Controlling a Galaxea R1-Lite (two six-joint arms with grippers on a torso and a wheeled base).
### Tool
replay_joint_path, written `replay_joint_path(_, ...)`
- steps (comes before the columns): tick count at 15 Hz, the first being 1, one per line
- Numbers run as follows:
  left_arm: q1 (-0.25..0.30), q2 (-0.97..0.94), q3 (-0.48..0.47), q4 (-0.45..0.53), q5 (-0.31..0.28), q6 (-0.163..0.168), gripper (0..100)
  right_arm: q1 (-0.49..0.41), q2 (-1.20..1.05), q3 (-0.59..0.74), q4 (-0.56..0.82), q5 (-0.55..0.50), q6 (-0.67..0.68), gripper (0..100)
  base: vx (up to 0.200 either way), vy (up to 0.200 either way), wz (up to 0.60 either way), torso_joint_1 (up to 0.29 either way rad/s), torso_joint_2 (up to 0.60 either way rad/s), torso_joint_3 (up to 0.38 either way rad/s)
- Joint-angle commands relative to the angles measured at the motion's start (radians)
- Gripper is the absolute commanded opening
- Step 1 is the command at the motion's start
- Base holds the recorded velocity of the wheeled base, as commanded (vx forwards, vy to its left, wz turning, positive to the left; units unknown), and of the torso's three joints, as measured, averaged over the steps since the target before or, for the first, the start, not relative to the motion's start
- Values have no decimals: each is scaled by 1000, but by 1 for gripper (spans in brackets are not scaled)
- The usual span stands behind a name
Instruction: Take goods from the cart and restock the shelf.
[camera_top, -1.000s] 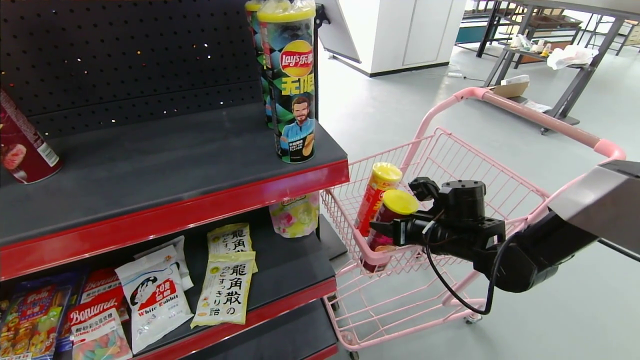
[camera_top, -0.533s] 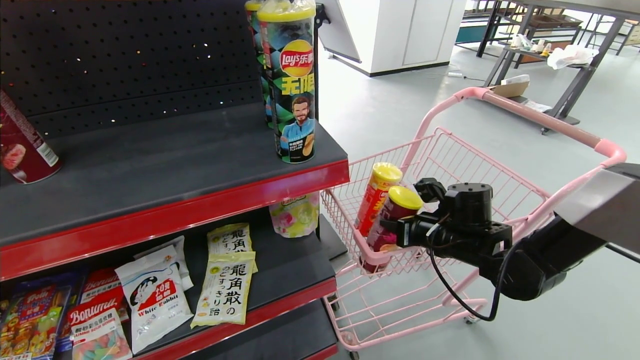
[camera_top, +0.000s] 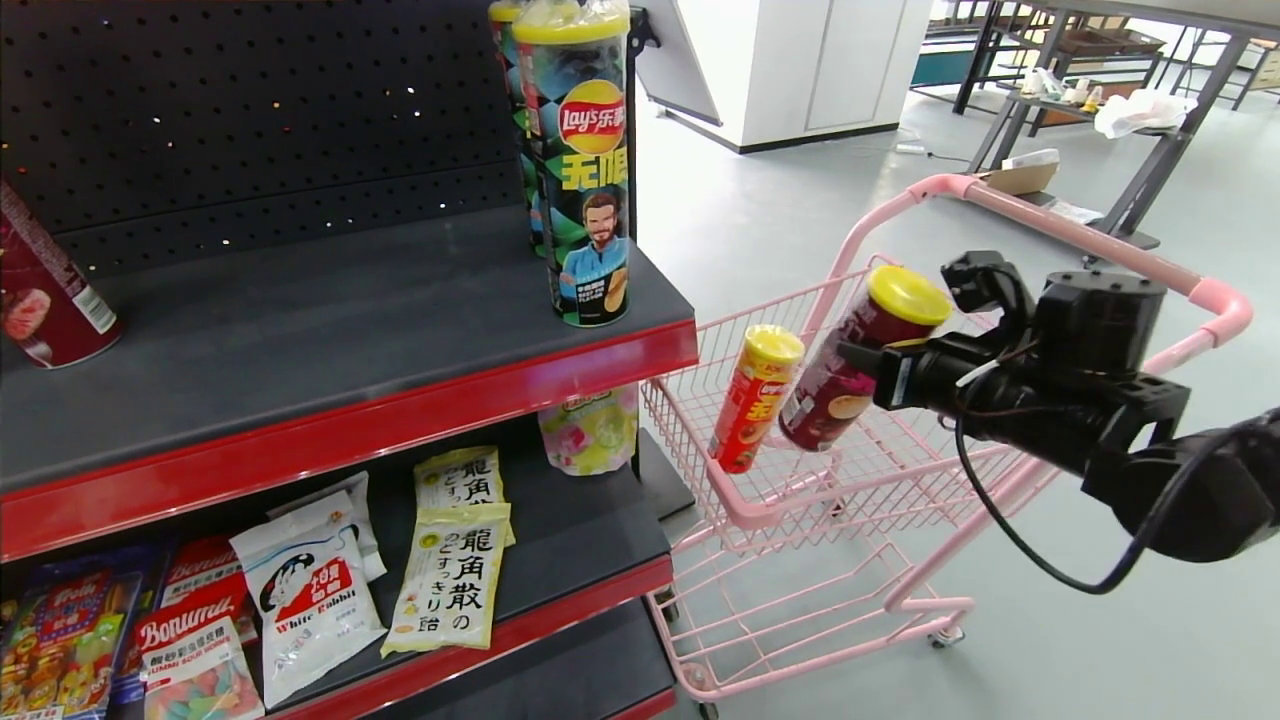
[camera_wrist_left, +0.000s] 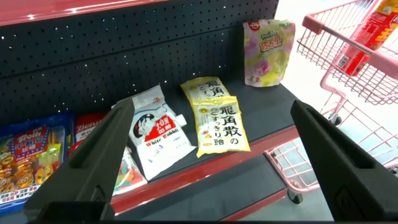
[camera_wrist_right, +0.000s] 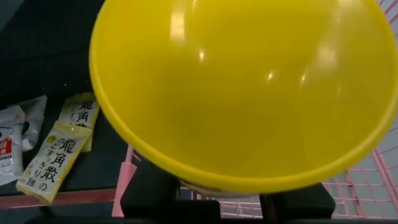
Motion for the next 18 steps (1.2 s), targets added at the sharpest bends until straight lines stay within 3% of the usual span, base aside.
replay_joint_path(1, 0, 1, 0, 0, -1, 0, 100, -31, -245, -78, 204, -1, -30, 0, 0, 0, 0, 0, 0, 0)
replay_joint_path(3, 0, 1, 0, 0, -1, 0, 100, -17, -440, -127, 490, -44, -52, 0, 0, 0, 0, 0, 0, 0)
replay_joint_path(5, 0, 1, 0, 0, -1, 0, 100, 26, -651, -67, 772, -104, -66, 0, 0, 0, 0, 0, 0, 0)
replay_joint_path(6, 0, 1, 0, 0, 0, 0, 100, 31, -676, -58, 798, -107, -66, 0, 0, 0, 0, 0, 0, 0)
replay_joint_path(7, 0, 1, 0, 0, -1, -1, 100, 35, -828, 46, 910, -113, -66, 0, 0, 0, 0, 0, 0, 0)
replay_joint_path(13, 0, 1, 0, 0, -1, 0, 100, -25, -1026, 189, 933, -159, -126, 0, 0, 0, 0, 0, 0, 0)
replay_joint_path(18, 0, 1, 0, 0, -1, 0, 100, -29, -1024, 177, 942, -152, -132, 0, 0, 0, 0, 60, -166, -107)
